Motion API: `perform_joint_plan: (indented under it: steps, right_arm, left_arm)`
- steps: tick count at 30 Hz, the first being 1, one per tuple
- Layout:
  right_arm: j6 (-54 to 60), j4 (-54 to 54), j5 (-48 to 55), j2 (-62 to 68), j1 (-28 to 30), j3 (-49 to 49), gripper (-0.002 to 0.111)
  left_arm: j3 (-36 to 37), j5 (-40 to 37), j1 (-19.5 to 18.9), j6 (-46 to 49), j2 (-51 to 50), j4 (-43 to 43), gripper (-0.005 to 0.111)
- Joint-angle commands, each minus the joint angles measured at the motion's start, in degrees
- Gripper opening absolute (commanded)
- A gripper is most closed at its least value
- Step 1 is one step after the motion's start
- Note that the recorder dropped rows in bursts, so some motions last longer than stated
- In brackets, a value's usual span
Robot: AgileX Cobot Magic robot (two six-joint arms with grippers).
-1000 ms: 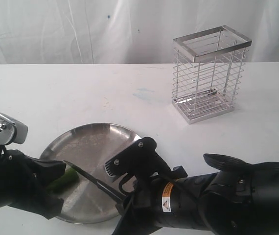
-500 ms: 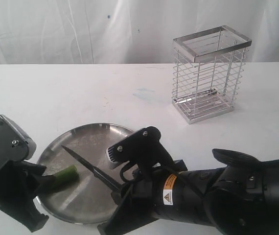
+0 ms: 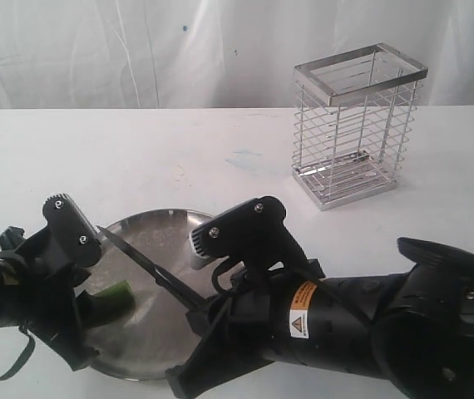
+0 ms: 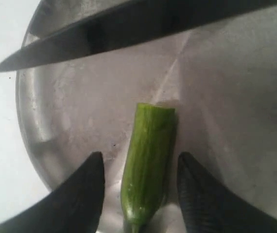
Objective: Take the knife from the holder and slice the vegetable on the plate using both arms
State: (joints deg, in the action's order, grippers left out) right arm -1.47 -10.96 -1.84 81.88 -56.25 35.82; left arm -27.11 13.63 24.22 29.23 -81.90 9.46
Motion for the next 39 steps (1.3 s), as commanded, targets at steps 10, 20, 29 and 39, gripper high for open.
perform_joint_plan:
  steps: [10,20,29,39]
  right_arm:
    - [-0.26,0.06,-0.41,-1.25,0.34,0.2,0.0]
    - [-0.38,0.06,-0.31,-1.24,0.34,0.2,0.0]
    - [0.15,0.41,1.84,-1.24,0.65,0.2,0.0]
    - [2.42,0.53,8.04,-4.94,4.98,0.2,0.0]
  left_arm:
    - [-1.16,-3.81,-0.17,-0.3,-7.46,0.42,0.051]
    - [-2.53,-4.47,-0.06,-8.45,-8.21,0.42,0.014]
    - [-9.62,-17.27,0.87,-11.51,-4.11,0.52,0.005]
    - [-10.03,-15.99,5.7,-18.22,-7.48,4.93,0.005]
